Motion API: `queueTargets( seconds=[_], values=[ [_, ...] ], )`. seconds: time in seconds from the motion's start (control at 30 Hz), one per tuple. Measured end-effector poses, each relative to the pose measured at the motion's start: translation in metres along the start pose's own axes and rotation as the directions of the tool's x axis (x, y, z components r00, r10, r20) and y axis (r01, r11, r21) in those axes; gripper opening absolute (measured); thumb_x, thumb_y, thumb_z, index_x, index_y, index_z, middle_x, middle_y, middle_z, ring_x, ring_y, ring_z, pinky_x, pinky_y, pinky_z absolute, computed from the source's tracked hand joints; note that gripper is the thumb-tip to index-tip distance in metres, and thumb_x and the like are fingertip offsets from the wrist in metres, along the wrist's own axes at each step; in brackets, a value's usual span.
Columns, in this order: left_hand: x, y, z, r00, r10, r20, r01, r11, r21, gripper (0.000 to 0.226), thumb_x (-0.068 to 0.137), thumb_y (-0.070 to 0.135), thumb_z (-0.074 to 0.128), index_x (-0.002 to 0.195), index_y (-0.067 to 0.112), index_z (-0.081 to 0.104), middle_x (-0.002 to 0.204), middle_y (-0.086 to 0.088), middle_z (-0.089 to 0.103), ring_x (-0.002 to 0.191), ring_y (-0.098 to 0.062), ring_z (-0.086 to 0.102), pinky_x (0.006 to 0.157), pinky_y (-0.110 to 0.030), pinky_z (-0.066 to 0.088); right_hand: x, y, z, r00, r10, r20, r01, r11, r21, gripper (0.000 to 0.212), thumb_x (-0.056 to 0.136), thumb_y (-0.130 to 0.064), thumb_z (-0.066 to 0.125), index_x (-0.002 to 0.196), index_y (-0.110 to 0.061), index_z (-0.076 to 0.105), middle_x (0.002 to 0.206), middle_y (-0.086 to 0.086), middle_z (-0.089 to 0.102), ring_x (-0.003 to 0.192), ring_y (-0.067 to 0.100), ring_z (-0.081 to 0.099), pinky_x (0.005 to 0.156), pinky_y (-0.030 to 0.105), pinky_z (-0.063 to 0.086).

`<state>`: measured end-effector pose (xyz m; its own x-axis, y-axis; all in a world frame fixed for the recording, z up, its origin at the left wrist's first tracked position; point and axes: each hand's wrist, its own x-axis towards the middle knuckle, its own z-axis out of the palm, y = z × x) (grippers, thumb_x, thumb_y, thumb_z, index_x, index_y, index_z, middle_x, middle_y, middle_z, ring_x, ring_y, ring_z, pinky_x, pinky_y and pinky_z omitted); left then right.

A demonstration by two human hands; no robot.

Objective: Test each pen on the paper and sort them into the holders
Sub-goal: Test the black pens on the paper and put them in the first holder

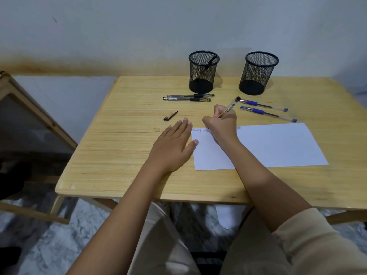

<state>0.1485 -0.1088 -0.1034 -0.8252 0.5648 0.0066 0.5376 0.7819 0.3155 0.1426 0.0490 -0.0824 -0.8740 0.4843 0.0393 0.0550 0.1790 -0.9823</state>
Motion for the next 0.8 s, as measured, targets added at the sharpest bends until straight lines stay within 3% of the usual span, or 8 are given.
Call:
queueTargets(
  seconds=[0.13,0.2,0.33,0.47,0.6,0.7,0.8],
  values=[
    [0.0,0.001,0.0,1.0,-0.001,0.001,0.001,1.0,0.005,0.061,0.098,0.049,0.02,0.15,0.022,0.004,0.159,0.008,-0.004,0.145,-0.004,-0.007,0.119,-0.028,-0.001,0.001,-0.003,-0.005,0.993,0.068,-0.099,-0.049,0.983,0.179,0.033,0.068,0.004,0.06,0.055,-0.014,0.036,0.051,0.004,0.04,0.043,0.01,0.038,0.044,0.021,0.035],
    [0.0,0.0,0.0,1.0,0.003,-0.001,-0.003,1.0,0.01,0.061,0.098,0.05,0.019,0.15,0.022,0.003,0.159,0.008,-0.004,0.145,-0.004,-0.007,0.119,-0.028,-0.001,0.0,-0.005,-0.009,0.994,0.095,-0.061,-0.075,0.957,0.279,0.029,0.072,0.002,0.064,0.059,-0.013,0.044,0.055,0.009,0.052,0.045,0.012,0.047,0.041,0.021,0.037],
    [0.0,0.001,-0.001,1.0,0.002,-0.009,-0.002,1.0,-0.01,0.061,0.098,0.049,0.021,0.15,0.022,0.005,0.159,0.008,-0.002,0.145,-0.004,-0.006,0.118,-0.027,-0.001,0.0,-0.008,-0.018,0.991,0.066,0.118,-0.107,0.916,0.387,0.013,0.076,0.001,0.07,0.076,-0.008,0.061,0.073,0.01,0.066,0.067,0.016,0.063,0.063,0.023,0.053],
    [-0.004,0.004,-0.005,0.997,0.006,-0.083,-0.017,0.991,-0.134,0.061,0.097,0.049,0.029,0.15,0.02,0.014,0.159,0.007,0.006,0.145,-0.003,0.003,0.116,-0.025,0.008,0.002,-0.011,-0.032,0.98,0.046,0.193,-0.143,0.839,0.525,0.012,0.079,0.004,0.066,0.088,-0.004,0.069,0.08,0.007,0.069,0.079,0.016,0.067,0.074,0.019,0.055],
    [-0.007,0.005,-0.013,0.972,-0.078,-0.222,-0.008,0.932,-0.362,0.058,0.097,0.044,0.037,0.148,0.019,0.024,0.157,0.008,0.016,0.143,-0.003,0.012,0.111,-0.02,0.015,0.005,-0.015,-0.044,0.978,0.041,0.203,-0.146,0.834,0.532,0.015,0.079,0.003,0.066,0.094,0.0,0.069,0.083,0.008,0.071,0.081,0.016,0.069,0.077,0.019,0.056],
    [0.005,-0.005,-0.019,0.937,-0.16,-0.311,0.063,0.951,-0.301,0.056,0.097,0.033,0.043,0.145,0.01,0.029,0.154,-0.003,0.027,0.142,-0.016,0.022,0.112,-0.025,0.019,0.006,-0.021,-0.05,0.979,0.036,0.2,-0.137,0.842,0.521,0.016,0.077,0.002,0.068,0.094,0.001,0.069,0.085,0.011,0.071,0.082,0.019,0.069,0.081,0.021,0.056],
    [0.022,-0.02,-0.025,0.92,-0.271,-0.285,0.207,0.95,-0.234,0.048,0.095,0.029,0.045,0.137,0.005,0.039,0.142,-0.011,0.041,0.131,-0.028,0.033,0.103,-0.037,0.033,0.005,-0.026,-0.052,0.979,0.02,0.201,-0.123,0.849,0.513,0.018,0.075,0.003,0.071,0.093,0.002,0.069,0.085,0.014,0.071,0.08,0.021,0.07,0.076,0.021,0.057]
  ],
)
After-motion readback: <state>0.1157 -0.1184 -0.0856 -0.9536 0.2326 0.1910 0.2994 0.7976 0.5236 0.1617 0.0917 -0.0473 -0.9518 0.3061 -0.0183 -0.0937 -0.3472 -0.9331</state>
